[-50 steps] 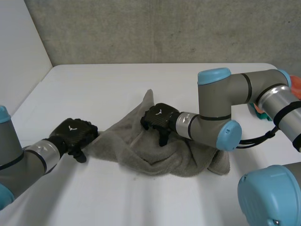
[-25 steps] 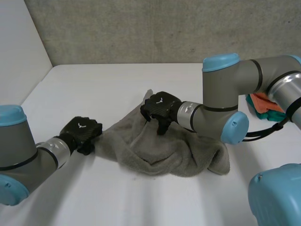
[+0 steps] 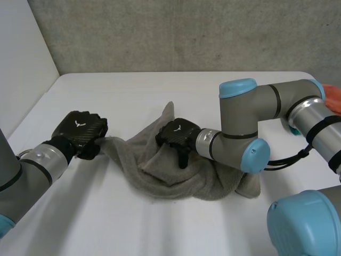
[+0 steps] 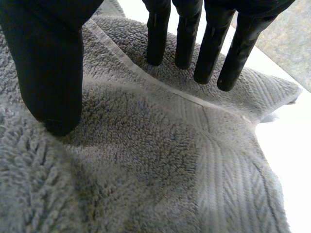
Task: Fold the laundry.
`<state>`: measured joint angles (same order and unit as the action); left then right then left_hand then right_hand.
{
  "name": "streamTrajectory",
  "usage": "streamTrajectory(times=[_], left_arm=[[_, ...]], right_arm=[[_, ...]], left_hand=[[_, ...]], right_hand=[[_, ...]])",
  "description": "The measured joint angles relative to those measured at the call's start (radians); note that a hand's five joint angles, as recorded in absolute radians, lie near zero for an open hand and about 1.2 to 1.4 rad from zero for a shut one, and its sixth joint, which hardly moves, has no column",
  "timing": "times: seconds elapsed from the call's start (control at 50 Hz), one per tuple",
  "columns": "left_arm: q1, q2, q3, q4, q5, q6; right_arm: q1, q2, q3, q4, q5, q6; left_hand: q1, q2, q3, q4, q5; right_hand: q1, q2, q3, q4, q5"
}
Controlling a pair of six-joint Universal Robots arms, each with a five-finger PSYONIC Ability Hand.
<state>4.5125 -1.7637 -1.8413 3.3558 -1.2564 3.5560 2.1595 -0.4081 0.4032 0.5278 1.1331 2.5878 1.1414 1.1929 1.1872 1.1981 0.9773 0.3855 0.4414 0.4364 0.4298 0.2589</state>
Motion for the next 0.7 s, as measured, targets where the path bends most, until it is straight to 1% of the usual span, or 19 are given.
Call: streamTrajectory(times=[0.18, 0.24, 0.26, 0.28, 0.3, 0.32, 0.34, 0.4, 0.48, 0.56, 0.66, 0.68, 0.7], left_arm=[[0.001, 0.007, -0.002, -0.001, 0.0, 0.0], [0.002, 0.006, -0.001, -0.001, -0.001, 0.0], [0.003, 0.006, 0.0, -0.001, -0.001, 0.0], [0.003, 0.006, 0.0, -0.001, -0.001, 0.0], [0.004, 0.007, 0.002, -0.001, -0.002, 0.0], [0.004, 0.008, 0.003, -0.001, -0.002, 0.0], [0.005, 0.01, 0.004, -0.001, -0.003, 0.0], [0.008, 0.016, 0.009, 0.0, -0.004, 0.0], [0.011, 0.043, 0.023, 0.003, -0.007, -0.001], [0.011, 0.091, 0.044, 0.007, -0.015, -0.01], [0.005, 0.159, 0.063, 0.012, -0.028, -0.05], [0.004, 0.167, 0.065, 0.012, -0.029, -0.057], [0.003, 0.186, 0.068, 0.014, -0.031, -0.075]], right_arm=[[0.028, 0.022, -0.009, 0.0, 0.003, 0.001], [0.036, 0.026, -0.009, 0.0, 0.003, 0.001], [0.038, 0.027, -0.008, 0.0, 0.003, 0.0], [0.039, 0.028, -0.008, -0.001, 0.003, 0.0], [0.04, 0.029, -0.009, -0.001, 0.004, -0.001], [0.041, 0.029, -0.012, -0.002, 0.007, 0.001], [0.041, 0.028, -0.016, -0.004, 0.009, 0.002], [0.041, 0.018, -0.026, -0.015, 0.018, 0.012], [0.034, -0.062, -0.034, -0.047, 0.049, 0.064], [0.021, -0.188, 0.004, -0.063, 0.075, 0.108], [-0.022, -0.35, 0.12, -0.05, 0.086, 0.091], [-0.025, -0.36, 0.129, -0.048, 0.087, 0.087], [-0.049, -0.428, 0.195, -0.039, 0.096, 0.053]], left_hand=[[0.0, 0.0, 0.0, 0.0, 0.0], [0.0, 0.0, 0.0, 0.0, 0.0], [0.0, 0.0, 0.0, 0.0, 0.0], [0.0, 0.0, 0.0, 0.0, 0.0], [0.0, 0.0, 0.0, 0.0, 0.0], [0.0, 0.0, 0.0, 0.0, 0.0], [0.0, 0.0, 0.0, 0.0, 0.0], [0.0, 0.0, 0.0, 0.0, 0.0], [0.0, 0.0, 0.0, 0.0, 0.0], [0.0, 0.0, 0.0, 0.0, 0.0], [0.0, 0.0, 0.003, 0.0, 0.0], [0.0, 0.002, 0.003, 0.0, 0.0], [0.0, 0.003, 0.004, 0.0, 0.0]], right_hand=[[-0.006, -0.004, -0.006, -0.016, -0.022], [0.031, 0.038, 0.043, 0.046, 0.043], [0.22, 0.252, 0.207, 0.26, 0.242], [0.22, 0.252, 0.207, 0.26, 0.242], [0.318, 0.39, 0.212, 0.377, 0.356], [0.483, 0.6, 0.212, 0.593, 0.565], [0.561, 0.707, 0.212, 0.709, 0.68], [0.575, 0.733, 0.212, 0.752, 0.717], [0.586, 0.733, 0.212, 0.759, 0.723], [0.586, 0.733, 0.212, 0.76, 0.723], [0.586, 0.733, 0.212, 0.76, 0.726], [0.586, 0.733, 0.212, 0.76, 0.726], [0.586, 0.733, 0.212, 0.76, 0.728]])
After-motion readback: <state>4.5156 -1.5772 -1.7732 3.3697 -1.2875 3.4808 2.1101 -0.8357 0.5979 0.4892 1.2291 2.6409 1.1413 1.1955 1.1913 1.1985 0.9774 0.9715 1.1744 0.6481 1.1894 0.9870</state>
